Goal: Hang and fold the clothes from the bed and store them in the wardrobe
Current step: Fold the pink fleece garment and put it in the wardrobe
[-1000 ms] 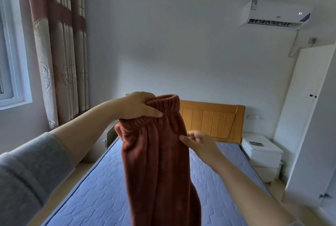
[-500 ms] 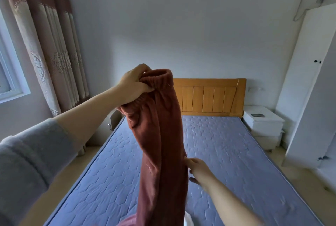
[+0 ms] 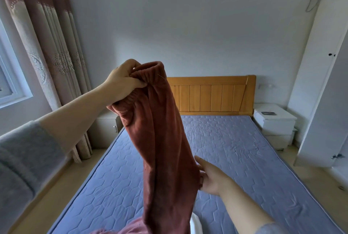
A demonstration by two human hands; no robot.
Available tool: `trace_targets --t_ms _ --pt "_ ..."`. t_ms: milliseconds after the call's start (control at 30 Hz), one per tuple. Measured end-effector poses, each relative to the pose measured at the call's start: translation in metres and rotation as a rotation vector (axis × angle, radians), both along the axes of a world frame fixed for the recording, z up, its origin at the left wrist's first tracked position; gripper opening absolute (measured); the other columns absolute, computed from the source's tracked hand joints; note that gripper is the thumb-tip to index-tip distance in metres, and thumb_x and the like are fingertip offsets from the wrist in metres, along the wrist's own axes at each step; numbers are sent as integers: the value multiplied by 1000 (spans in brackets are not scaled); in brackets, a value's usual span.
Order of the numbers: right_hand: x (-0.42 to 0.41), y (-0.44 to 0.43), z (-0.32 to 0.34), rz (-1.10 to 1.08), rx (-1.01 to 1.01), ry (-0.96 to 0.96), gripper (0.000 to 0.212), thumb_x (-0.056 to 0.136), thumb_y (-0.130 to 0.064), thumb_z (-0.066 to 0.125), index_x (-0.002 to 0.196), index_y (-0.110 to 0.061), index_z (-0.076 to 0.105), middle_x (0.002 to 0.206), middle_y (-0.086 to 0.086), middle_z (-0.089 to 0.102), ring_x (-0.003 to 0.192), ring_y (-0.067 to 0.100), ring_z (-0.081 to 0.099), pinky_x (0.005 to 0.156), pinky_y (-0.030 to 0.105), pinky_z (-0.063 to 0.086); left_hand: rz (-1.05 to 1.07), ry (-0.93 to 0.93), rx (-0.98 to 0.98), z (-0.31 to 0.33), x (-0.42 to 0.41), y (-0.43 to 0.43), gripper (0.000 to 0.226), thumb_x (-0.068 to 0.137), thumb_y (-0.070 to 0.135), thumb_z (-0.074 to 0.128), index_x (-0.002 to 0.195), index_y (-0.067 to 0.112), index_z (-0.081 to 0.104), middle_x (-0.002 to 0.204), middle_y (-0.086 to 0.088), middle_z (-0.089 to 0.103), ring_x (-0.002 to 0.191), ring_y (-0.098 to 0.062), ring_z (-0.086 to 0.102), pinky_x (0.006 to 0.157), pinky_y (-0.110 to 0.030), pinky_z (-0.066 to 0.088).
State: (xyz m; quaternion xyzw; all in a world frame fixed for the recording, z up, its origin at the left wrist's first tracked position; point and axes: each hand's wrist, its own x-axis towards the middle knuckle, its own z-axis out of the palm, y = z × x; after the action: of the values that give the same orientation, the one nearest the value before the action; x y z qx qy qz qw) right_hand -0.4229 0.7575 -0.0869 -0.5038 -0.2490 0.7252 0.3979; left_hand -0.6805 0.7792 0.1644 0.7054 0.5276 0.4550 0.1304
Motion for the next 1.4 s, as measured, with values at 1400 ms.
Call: trace_targets --t_ms 1400 --pt "104 -5 73 -324 371 193 20 73 2 69 77 -17 63 74 5 72 61 16 69 59 27 57 107 -72 -322 -127 -33 8 36 69 39 84 99 24 70 95 1 73 94 -21 67 89 -38 52"
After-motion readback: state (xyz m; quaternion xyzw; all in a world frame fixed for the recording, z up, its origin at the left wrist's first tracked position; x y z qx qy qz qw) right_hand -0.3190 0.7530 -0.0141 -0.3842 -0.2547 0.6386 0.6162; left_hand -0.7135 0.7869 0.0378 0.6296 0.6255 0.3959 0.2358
